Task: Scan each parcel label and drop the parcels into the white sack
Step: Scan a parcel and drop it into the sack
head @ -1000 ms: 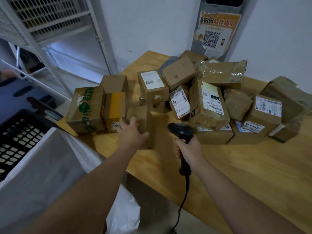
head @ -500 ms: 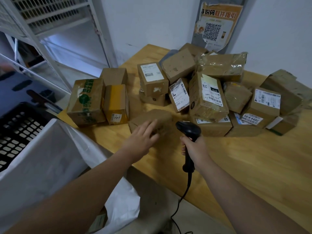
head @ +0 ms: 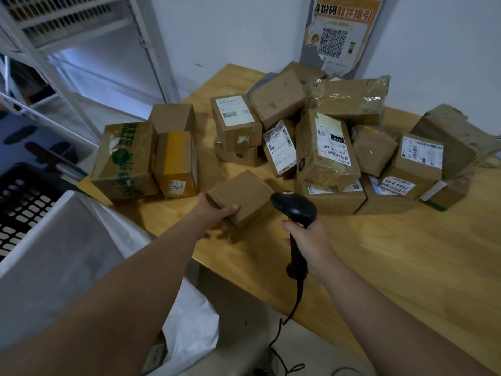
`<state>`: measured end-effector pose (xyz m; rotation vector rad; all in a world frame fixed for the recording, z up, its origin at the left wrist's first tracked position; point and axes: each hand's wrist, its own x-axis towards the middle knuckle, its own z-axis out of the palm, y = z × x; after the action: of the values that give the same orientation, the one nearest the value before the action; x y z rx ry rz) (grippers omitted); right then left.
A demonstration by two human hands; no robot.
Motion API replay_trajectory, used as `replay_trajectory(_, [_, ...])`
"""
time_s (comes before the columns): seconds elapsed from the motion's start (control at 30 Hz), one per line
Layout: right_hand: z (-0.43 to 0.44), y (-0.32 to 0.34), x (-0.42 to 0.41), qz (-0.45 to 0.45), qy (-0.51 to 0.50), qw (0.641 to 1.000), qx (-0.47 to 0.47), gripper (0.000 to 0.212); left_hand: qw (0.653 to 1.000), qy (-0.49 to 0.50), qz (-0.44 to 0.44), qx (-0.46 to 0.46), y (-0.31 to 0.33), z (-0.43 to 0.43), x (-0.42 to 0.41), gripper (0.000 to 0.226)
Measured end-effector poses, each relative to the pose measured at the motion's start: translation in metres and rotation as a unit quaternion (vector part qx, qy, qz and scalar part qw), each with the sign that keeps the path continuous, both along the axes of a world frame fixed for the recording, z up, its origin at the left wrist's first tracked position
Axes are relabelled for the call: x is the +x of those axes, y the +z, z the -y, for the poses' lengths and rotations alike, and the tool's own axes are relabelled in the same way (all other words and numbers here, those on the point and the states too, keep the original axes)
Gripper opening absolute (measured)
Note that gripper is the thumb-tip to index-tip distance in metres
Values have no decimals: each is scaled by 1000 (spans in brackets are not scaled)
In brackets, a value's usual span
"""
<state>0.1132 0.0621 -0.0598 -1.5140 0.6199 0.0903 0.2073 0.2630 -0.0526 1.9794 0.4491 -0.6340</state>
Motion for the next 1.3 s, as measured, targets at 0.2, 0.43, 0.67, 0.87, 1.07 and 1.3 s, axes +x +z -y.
replay_trajectory(0.2, [-6, 16, 12, 77, -7, 997, 27, 32, 972, -105, 209, 12, -7, 10, -28, 63])
replay_trajectory(0.43, [-1, 7, 11, 54, -55, 995, 64, 33, 952, -126, 278, 30, -12, 4, -43, 17])
replay_trajectory(0.67, [-9, 2, -7, 33, -11, 999, 38, 36, 981, -38, 188, -20, 5, 2, -20, 48])
replay_trajectory(0.87, [-7, 6, -10, 41, -73, 996, 20, 44, 994, -61, 80, -32, 9, 4, -12, 67])
replay_trajectory(1.07, [-6, 19, -1, 78, -51, 995, 41, 39, 929, -288, 121, 199, 12, 14, -14, 68])
replay_trajectory(1.3, [-17, 7, -6, 30, -31, 996, 78, 36, 979, -141, -63, -137, -4, 23, -43, 61])
